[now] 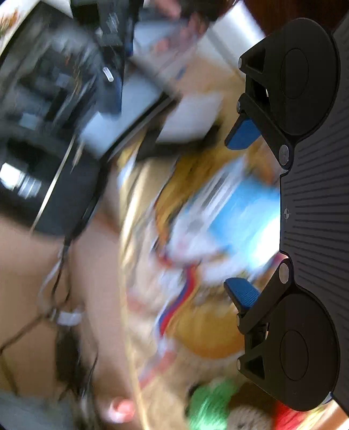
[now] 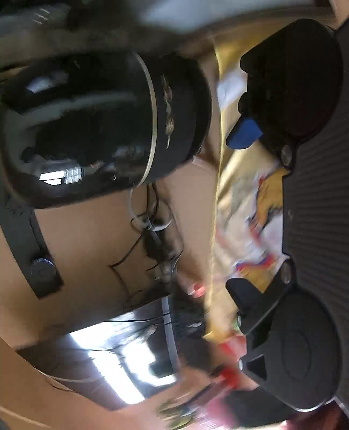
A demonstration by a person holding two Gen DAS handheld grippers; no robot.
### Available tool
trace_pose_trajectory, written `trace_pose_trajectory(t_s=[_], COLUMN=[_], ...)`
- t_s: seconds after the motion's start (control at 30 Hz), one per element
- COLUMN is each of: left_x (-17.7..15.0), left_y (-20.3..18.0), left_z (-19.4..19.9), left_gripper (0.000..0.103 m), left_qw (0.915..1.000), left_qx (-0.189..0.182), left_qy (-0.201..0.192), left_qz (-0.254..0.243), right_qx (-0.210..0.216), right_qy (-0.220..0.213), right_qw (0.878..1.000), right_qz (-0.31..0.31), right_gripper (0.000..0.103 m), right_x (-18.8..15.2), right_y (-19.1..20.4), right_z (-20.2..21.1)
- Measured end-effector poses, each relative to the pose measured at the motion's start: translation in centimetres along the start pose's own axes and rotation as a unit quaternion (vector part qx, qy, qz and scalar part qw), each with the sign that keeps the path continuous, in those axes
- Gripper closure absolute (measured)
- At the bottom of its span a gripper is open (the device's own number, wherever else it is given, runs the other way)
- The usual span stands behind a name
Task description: Organize soft objects
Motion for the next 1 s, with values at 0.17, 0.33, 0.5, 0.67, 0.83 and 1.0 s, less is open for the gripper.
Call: trace_pose_trajectory(t_s=[0.17,0.33,0.5,0.67,0.83,1.0], left_x=[-2.2,-1.7,-0.8,-0.3,0.9,1.8], left_y=[-0.7,-0.1,-0.6,-1.2,0.7,1.8], left_z=[-1.2,-3.3,-3.3,-1.3,-1.4,-2.7], left_gripper=[0.0,0.0,0.0,0.0,0.0,0.0], left_qw=[0.9951,0.9926,0.9929,0.9962,0.9974,0.9972], left_qx=[-0.055,-0.057,-0.061,-0.054,-0.018,0.001], left_qy=[0.082,0.095,0.085,0.06,0.044,0.049], left_qz=[0.012,0.051,0.056,0.034,0.053,0.056], right_qx=[0.084,0.146,0.189,0.251,0.248,0.172], right_qy=[0.086,0.121,0.176,0.149,0.141,0.089], right_qw=[0.991,0.975,0.951,0.94,0.943,0.973], right_qz=[-0.06,-0.112,-0.172,-0.177,-0.169,-0.125], right_gripper=[0.0,0.0,0.0,0.0,0.0,0.002], right_x=[-4.1,-4.5,-5.1,-3.4,-1.1,0.1], right_y=[0.6,1.9,2.2,2.9,2.9,1.6], right_z=[-1.9,-6.2,-9.5,-8.0,-9.1,-6.1])
Point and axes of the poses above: each gripper's, at about its wrist camera, not at the fingertips, and z roughly against the way its jaws point, y to its left, x to its top, the point moved 3 cm from there along -z, roughly the way its jaws point, and after that the axes turned 9 degrees about y, right-handed, at the moved point
